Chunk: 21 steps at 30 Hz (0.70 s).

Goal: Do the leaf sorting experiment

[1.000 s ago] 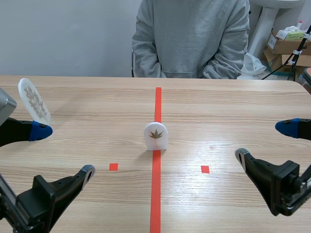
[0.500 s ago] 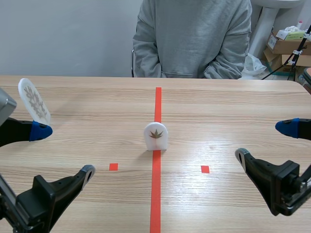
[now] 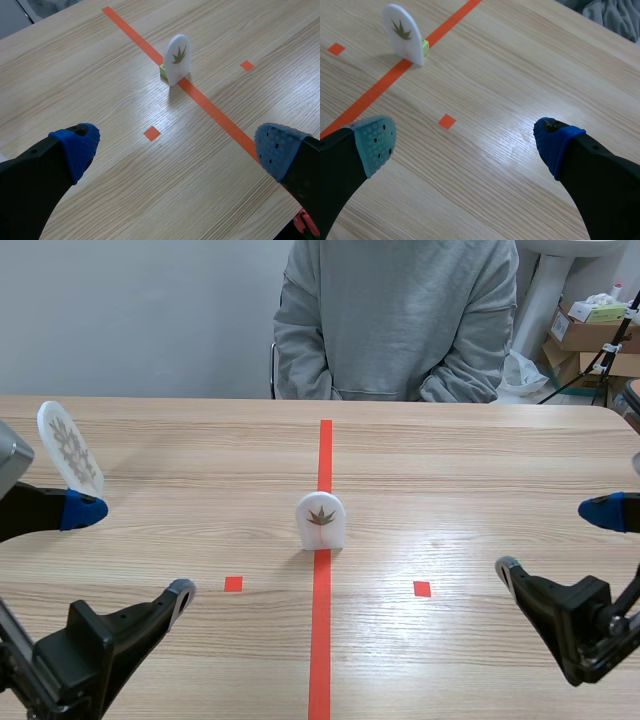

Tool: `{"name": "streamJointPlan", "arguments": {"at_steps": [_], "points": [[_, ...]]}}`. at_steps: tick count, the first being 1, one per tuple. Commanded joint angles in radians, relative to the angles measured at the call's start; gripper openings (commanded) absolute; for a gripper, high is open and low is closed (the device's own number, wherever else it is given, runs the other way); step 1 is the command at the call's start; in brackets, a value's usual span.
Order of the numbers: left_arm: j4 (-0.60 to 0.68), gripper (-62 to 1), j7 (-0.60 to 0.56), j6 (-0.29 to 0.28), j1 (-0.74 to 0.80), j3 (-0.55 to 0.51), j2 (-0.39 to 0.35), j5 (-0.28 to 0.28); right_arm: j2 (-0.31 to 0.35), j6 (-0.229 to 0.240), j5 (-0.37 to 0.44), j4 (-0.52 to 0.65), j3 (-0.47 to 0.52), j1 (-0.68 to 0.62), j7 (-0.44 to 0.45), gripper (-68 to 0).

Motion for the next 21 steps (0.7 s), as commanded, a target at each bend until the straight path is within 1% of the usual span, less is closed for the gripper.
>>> {"name": "streamJointPlan", "arguments": {"at_steps": [1, 3, 5, 7, 9, 12, 15, 16, 19, 21], "points": [[0.0, 1.4, -0.013, 0.005, -0.003, 0.005, 0.007, -0.003, 0.0, 0.0, 0.003, 0.013, 0.013, 0.045, -0.051, -11.5], [0.0, 1.4, -0.013, 0.005, -0.003, 0.005, 0.007, -0.003, 0.0, 0.006, -0.017, 0.008, 0.013, 0.09, -0.119, -11.5], [0.0, 1.4, -0.013, 0.005, -0.003, 0.005, 0.007, -0.003, 0.0, 0.051, -0.036, -0.011, 0.013, 0.145, -0.149, -11.5], [0.0, 1.4, -0.013, 0.005, -0.003, 0.005, 0.007, -0.003, 0.001, 0.104, -0.039, -0.048, 0.0, 0.214, -0.17, -11.5], [0.0, 1.4, -0.013, 0.005, -0.003, 0.005, 0.007, 0.002, 0.006, 0.148, -0.039, -0.106, -0.032, 0.296, -0.18, -11.5], [0.0, 1.4, -0.001, 0.005, -0.003, 0.005, 0.007, 0.005, 0.008, 0.206, -0.038, -0.22, -0.107, 0.432, -0.182, -11.5], [0.0, 1.4, 0.01, 0.005, -0.003, 0.005, 0.007, 0.005, 0.008, 0.251, -0.038, -0.341, -0.205, 0.566, -0.173, -11.5], [0.0, 1.4, 0.017, 0.005, -0.003, 0.005, 0.007, 0.004, 0.006, 0.262, -0.038, -0.38, -0.241, 0.611, -0.166, -11.5], [0.0, 1.4, 0.026, 0.005, -0.003, 0.005, 0.007, 0.004, -0.006, 0.272, -0.039, -0.488, -0.346, 0.738, -0.143, -11.5], [0.0, 1.4, 0.028, 0.005, -0.003, 0.005, 0.007, 0.005, -0.027, 0.286, -0.051, -0.556, -0.408, 0.814, -0.13, -11.5]]}}
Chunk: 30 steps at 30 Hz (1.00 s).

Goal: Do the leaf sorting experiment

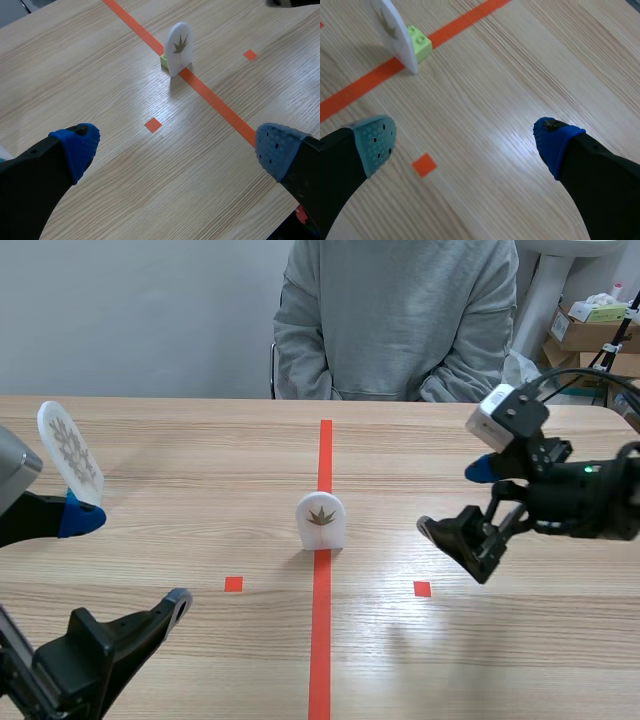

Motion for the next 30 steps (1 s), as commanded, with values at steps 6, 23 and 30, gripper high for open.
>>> {"name": "streamJointPlan", "arguments": {"at_steps": [6, 23, 30], "points": [[0.003, 1.4, -0.007, 0.005, -0.001, 0.005, 0.008, -0.003, -0.115, 0.015, -0.077, -0.164, -0.119, 0.188, 0.08, -11.5], [0.003, 1.4, -0.007, 0.006, -0.004, 0.005, 0.01, 0.001, -0.337, 0.006, -0.185, -0.443, -0.283, 0.328, 0.163, -11.5], [0.003, 1.4, -0.007, 0.006, -0.003, 0.004, 0.01, 0.001, -0.337, 0.006, -0.185, -0.444, -0.29, 0.328, 0.171, -24.9]]}}
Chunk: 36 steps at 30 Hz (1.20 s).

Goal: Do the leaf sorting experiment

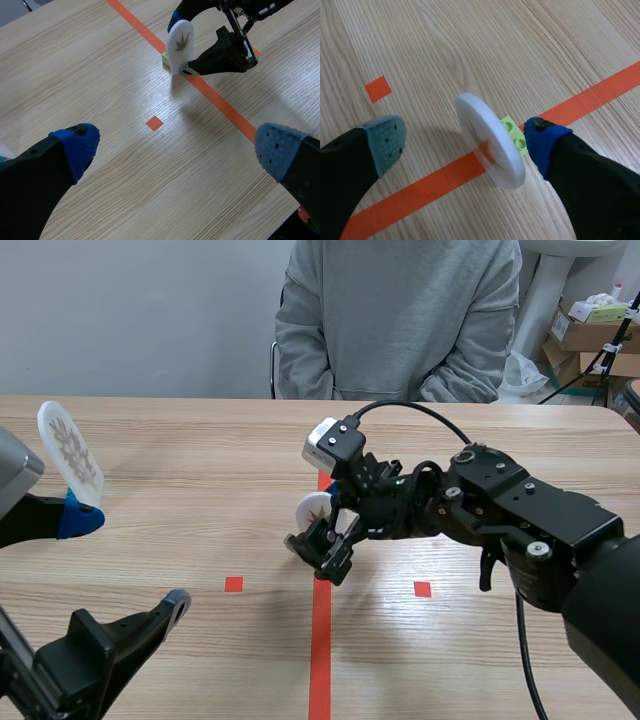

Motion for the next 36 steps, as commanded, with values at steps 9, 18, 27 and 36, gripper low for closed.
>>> {"name": "streamJointPlan", "arguments": {"at_steps": [9, 18, 27, 36], "points": [[0.004, 1.4, -0.01, 0.003, -0.003, 0.005, 0.008, -0.006, 0.005, 0.001, 0.013, 0.019, 0.004, 0.022, 0.018, -43.1], [0.004, 1.4, -0.01, 0.003, -0.003, 0.005, 0.008, -0.006, 0.005, 0.001, 0.013, 0.019, 0.004, 0.022, 0.017, -61.6], [0.004, 1.4, -0.01, 0.003, -0.003, 0.005, 0.008, -0.006, 0.017, 0.001, 0.027, 0.022, 0.007, 0.022, 0.015, -65.6], [0.004, 1.4, -0.01, 0.003, -0.003, 0.005, 0.008, -0.007, 0.153, -0.057, 0.16, 0.075, 0.201, -0.042, -0.014, -65.6]]}}
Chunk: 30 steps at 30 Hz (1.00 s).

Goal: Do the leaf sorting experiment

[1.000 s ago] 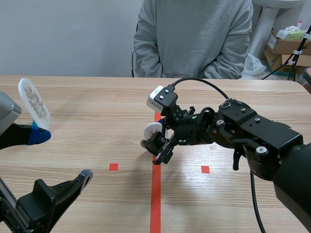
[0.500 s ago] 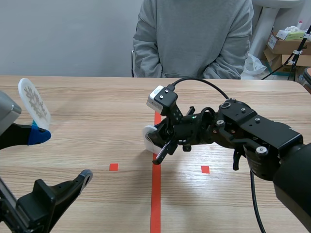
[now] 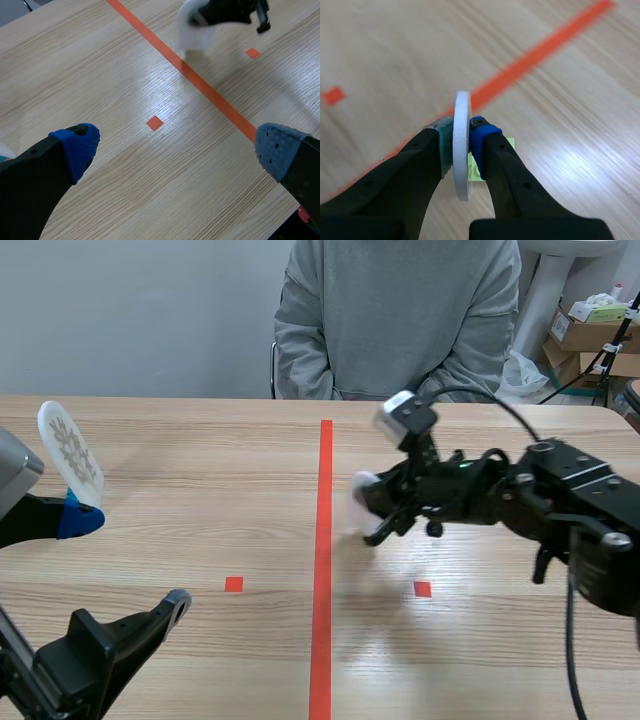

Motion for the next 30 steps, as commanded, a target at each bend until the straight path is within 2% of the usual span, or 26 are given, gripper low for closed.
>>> {"name": "streamJointPlan", "arguments": {"at_steps": [1, 7, 10, 12, 15, 18, 23, 30], "points": [[0.004, 1.4, -0.01, 0.003, -0.003, 0.005, 0.008, -0.007, 0.045, -0.023, 0.026, 0.01, 0.064, 0.005, 0.006, -65.6], [0.004, 1.4, -0.01, 0.003, -0.003, 0.005, 0.008, -0.007, 0.113, -0.169, 0.047, 0.008, 0.268, -0.019, 0.001, -65.6], [0.004, 1.4, -0.01, 0.003, -0.003, 0.005, 0.008, -0.007, 0.135, -0.248, 0.045, 0.006, 0.299, -0.013, 0.019, -65.6], [0.004, 1.4, -0.01, 0.003, -0.003, 0.005, 0.008, -0.007, 0.139, -0.282, 0.029, -0.007, 0.299, 0.002, 0.031, -65.6], [0.004, 1.4, -0.01, 0.003, -0.003, 0.005, 0.008, -0.007, 0.132, -0.304, 0.001, -0.072, 0.298, 0.051, 0.038, -65.6], [0.004, 1.4, -0.01, 0.003, -0.003, 0.005, 0.008, -0.007, 0.12, -0.347, -0.003, -0.172, 0.298, 0.116, 0.046, -65.6], [0.004, 1.4, -0.01, 0.003, -0.003, 0.005, 0.008, -0.007, 0.114, -0.397, -0.003, -0.334, 0.299, 0.187, 0.103, -65.6], [0.004, 1.4, -0.01, 0.003, -0.003, 0.005, 0.007, -0.007, 0.097, -0.416, -0.026, -0.394, 0.299, 0.182, 0.117, -65.6]]}}
